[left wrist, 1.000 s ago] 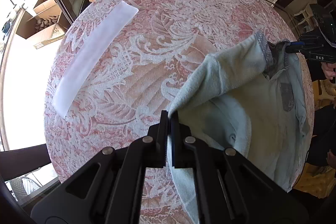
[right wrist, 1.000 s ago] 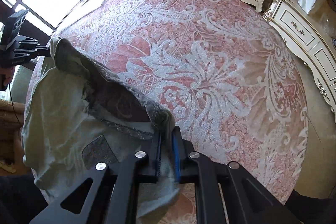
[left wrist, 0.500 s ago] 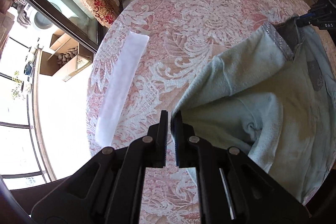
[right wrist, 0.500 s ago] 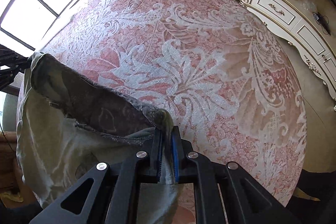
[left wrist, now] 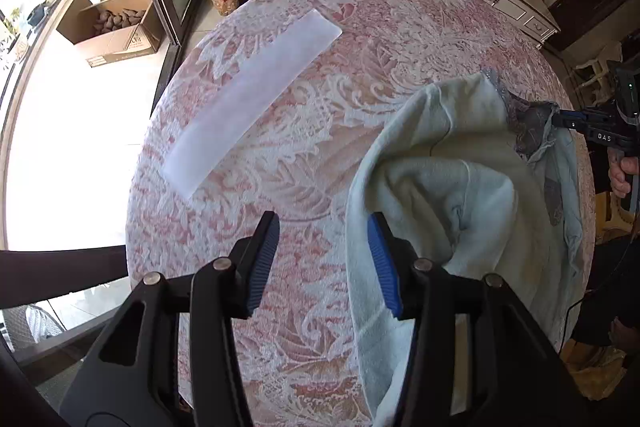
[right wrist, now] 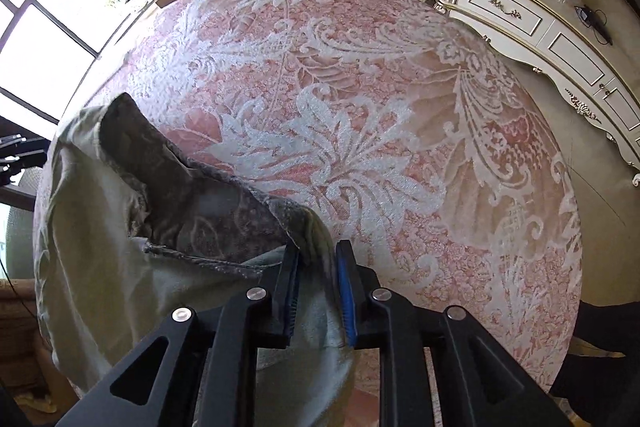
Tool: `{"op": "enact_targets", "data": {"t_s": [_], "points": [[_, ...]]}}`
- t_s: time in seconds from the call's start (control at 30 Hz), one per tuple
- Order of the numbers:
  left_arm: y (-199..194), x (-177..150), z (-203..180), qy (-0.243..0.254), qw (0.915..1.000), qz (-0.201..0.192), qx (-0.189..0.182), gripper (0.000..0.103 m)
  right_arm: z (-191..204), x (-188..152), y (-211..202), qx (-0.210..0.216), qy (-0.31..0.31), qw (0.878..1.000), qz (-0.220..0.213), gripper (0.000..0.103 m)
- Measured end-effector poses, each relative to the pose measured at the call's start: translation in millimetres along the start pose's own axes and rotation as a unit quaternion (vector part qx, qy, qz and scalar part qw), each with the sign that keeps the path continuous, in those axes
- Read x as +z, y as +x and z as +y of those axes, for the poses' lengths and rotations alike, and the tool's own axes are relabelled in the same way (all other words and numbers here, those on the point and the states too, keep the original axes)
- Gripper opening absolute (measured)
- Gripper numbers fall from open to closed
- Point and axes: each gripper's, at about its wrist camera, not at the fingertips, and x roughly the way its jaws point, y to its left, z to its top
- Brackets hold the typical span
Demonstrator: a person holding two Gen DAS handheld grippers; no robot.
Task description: Fold clothes
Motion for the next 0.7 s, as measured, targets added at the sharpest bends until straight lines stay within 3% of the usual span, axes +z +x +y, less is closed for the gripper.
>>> {"op": "enact_targets", "data": {"t_s": [0.07,0.2,0.3,0.43,0.53,0.63,0.7], "points": [[-0.6,-25.0,10.6,-0.026,0.9988,0.010,-0.040,0.052,5.7,-2.9,-15.0,0.007,-0.003,1.000,-0.025,0.022],[7.5,-72.0,13.3,-0.047,0.9958,0.035,-0.070,0.052,19.0,-2.7,-38.4,0.016,-0.012,0.998,-0.055,0.026],[6.5,-89.2,4.9,-0.049,0.9939,0.021,-0.097,0.052,32.7,-4.4,-54.0,0.009,-0.025,0.997,-0.078,0.026],[7.3,-95.4,-16.0,-0.033,0.9959,0.010,-0.083,0.062,39.0,-13.2,-66.3,0.003,-0.016,0.995,-0.098,0.026],[8.1,-96.1,-25.9,-0.025,0.9966,0.000,-0.079,0.064,40.0,-18.4,-65.9,0.006,-0.008,0.995,-0.098,0.026],[10.5,-96.5,-41.4,0.007,0.9985,-0.010,-0.054,0.048,43.0,-20.6,-56.3,-0.004,-0.011,0.996,-0.090,0.026],[13.1,-96.8,-54.9,0.037,0.9988,-0.015,-0.028,0.048,46.6,-21.1,-53.6,-0.015,-0.016,0.996,-0.090,0.026]]}}
